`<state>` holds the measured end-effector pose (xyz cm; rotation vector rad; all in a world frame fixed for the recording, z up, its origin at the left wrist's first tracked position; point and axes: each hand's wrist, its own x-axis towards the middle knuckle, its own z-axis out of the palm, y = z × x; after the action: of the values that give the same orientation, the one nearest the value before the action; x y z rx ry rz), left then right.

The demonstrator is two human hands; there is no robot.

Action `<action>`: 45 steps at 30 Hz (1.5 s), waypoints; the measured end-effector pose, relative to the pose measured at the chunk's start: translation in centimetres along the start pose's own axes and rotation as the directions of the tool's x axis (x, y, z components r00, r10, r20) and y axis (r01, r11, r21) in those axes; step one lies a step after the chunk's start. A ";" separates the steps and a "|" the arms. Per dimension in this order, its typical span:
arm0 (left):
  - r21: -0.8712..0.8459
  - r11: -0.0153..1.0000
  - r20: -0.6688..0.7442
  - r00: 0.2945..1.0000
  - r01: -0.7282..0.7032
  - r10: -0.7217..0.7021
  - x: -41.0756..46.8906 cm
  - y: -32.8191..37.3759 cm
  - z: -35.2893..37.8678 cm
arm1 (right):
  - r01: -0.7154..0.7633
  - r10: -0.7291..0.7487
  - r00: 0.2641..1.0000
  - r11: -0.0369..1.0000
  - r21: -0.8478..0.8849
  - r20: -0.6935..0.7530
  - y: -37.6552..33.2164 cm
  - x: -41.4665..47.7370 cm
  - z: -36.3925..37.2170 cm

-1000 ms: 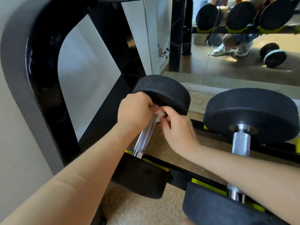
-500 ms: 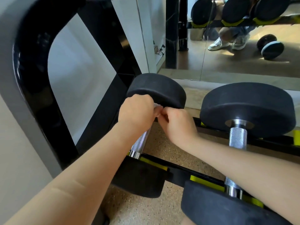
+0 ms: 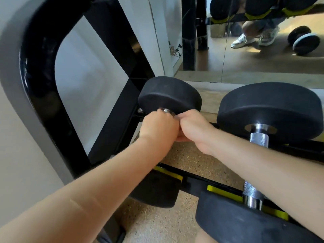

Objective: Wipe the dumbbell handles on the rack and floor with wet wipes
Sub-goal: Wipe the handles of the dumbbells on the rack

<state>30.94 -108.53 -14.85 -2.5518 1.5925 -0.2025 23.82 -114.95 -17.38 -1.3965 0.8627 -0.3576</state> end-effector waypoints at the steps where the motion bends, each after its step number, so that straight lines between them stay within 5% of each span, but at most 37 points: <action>1: 0.096 0.995 0.002 0.999 -0.034 0.034 0.0 0.5 0.5 | -0.035 0.035 0.999 0.999 0.017 0.013 0.3 -0.1 -0.1; 3: 0.124 0.992 0.056 0.998 -0.021 0.014 0.5 0.2 0.4 | -0.105 0.101 0.994 0.991 0.081 0.049 0.6 -0.5 -0.3; 7: -0.281 0.941 0.187 0.973 0.187 -0.138 2.5 -2.3 -0.8 | -0.024 0.014 0.998 0.989 0.144 0.069 0.1 -0.7 -0.8; 10: -0.673 0.587 0.493 0.865 0.449 -0.096 3.4 -3.5 -0.8 | 0.131 -0.126 0.990 0.989 -0.067 0.067 0.0 -0.7 -0.7; 11: -0.668 0.599 0.509 0.859 0.441 -0.065 3.2 -3.5 -0.9 | 0.211 -0.205 0.977 0.961 -0.178 0.052 0.2 -0.8 -0.5; 14: -0.241 0.964 0.336 0.942 0.115 -0.028 2.1 -2.7 -1.0 | 0.437 -0.488 0.872 0.738 -0.515 0.040 0.8 -0.8 -0.2; 18: 0.176 0.982 0.195 0.980 -0.074 0.039 -0.9 -1.6 0.9 | 0.558 -0.546 0.794 0.479 -0.678 0.268 1.8 -0.6 -0.2; 26: -0.322 0.945 0.278 0.960 0.059 0.035 -2.0 -5.0 0.2 | 0.751 -0.677 0.601 0.298 -0.589 0.424 1.8 1.4 -0.5; 29: -0.344 0.929 0.183 0.980 0.138 -0.078 -3.5 -5.9 0.1 | 0.780 -0.705 0.543 0.220 -0.586 0.457 1.6 1.2 -0.3; 32: -0.367 0.904 0.115 0.975 0.218 -0.189 -4.2 -6.5 -0.4 | 0.764 -0.641 0.603 0.294 -0.574 0.475 1.3 0.8 0.1; 38: -0.390 0.853 0.256 0.931 0.347 -0.261 -3.1 -7.3 -0.3 | 0.738 -0.645 0.666 0.498 -0.455 0.374 1.1 -0.4 2.5; 42: -0.519 0.767 0.390 0.903 0.378 -0.180 -3.7 -8.9 -0.7 | 0.868 -0.603 0.461 0.151 -0.474 0.651 2.0 -0.3 3.1; 45: -0.639 0.673 0.325 0.924 0.372 -0.202 -6.0 -10.0 -1.9 | 0.911 -0.569 0.374 0.076 -0.405 0.732 1.9 -0.3 3.7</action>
<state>36.73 -98.82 -11.46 -3.2058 1.3189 0.8055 25.78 -111.77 -19.30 -2.6834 -0.3280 -0.4871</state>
